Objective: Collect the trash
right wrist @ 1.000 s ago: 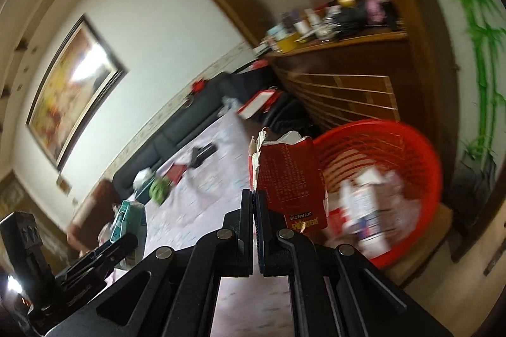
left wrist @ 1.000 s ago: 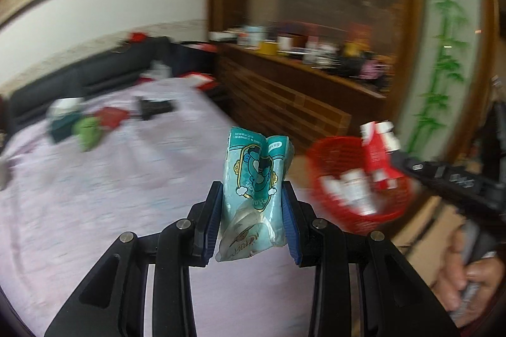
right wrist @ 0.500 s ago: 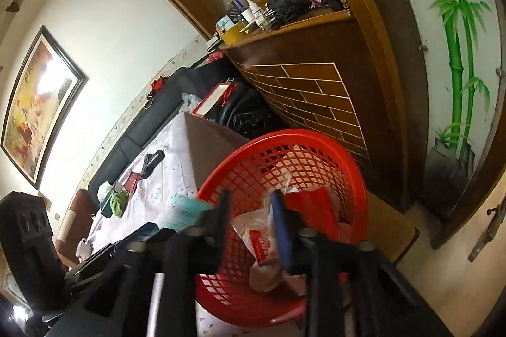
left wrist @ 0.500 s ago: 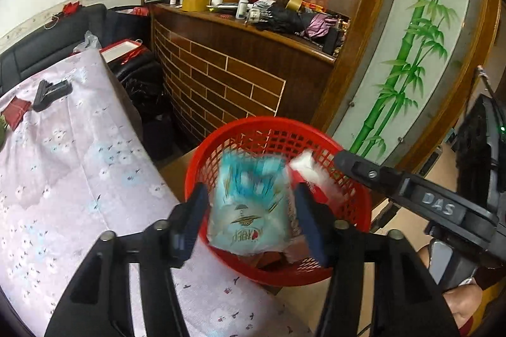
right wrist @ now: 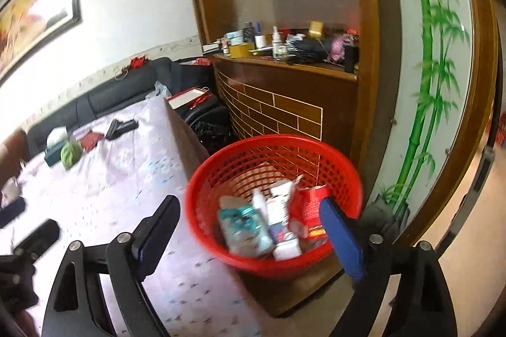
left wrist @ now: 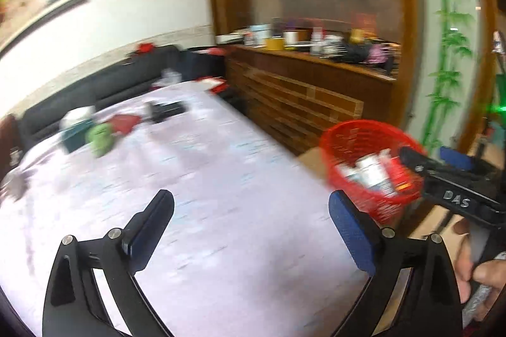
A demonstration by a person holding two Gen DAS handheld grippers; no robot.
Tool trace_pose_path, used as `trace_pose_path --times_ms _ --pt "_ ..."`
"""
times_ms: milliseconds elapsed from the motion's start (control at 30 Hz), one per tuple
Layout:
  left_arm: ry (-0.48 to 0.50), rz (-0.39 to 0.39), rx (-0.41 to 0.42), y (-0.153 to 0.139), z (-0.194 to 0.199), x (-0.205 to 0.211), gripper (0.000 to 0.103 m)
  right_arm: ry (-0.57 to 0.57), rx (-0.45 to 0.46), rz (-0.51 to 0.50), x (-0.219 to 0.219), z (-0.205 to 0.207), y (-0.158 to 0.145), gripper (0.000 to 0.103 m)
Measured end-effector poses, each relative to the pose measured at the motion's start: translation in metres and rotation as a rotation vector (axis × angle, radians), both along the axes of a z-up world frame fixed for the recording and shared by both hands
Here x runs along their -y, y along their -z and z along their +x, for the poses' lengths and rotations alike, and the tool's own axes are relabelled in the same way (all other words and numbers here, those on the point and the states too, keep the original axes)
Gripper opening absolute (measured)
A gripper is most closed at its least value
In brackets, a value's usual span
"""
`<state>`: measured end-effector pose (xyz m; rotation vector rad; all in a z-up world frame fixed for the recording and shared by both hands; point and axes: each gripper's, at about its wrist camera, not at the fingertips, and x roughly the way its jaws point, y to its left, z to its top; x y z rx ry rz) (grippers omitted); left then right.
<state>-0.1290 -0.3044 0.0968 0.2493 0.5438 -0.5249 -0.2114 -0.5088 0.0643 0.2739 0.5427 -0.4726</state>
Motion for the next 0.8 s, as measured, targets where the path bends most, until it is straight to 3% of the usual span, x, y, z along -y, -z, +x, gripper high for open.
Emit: trace_pose_path --times_ms 200,367,433,600,800 --pt "-0.186 0.081 0.045 0.006 -0.003 -0.073 0.098 -0.083 -0.042 -0.06 -0.059 0.014 0.004 0.094" --pt "-0.277 0.122 0.057 0.012 -0.011 -0.114 0.098 -0.141 -0.064 -0.098 -0.097 0.022 0.005 0.094" --pt "-0.243 0.094 0.028 0.014 -0.012 -0.13 0.098 -0.162 -0.067 -0.111 -0.11 0.025 0.005 0.094" --pt "-0.26 -0.081 -0.007 0.014 -0.013 -0.174 0.098 -0.206 -0.082 -0.157 -0.139 0.031 0.006 0.094" --pt "-0.365 -0.005 0.039 0.018 -0.011 -0.187 0.098 -0.246 -0.093 -0.194 -0.163 0.037 0.009 0.095"
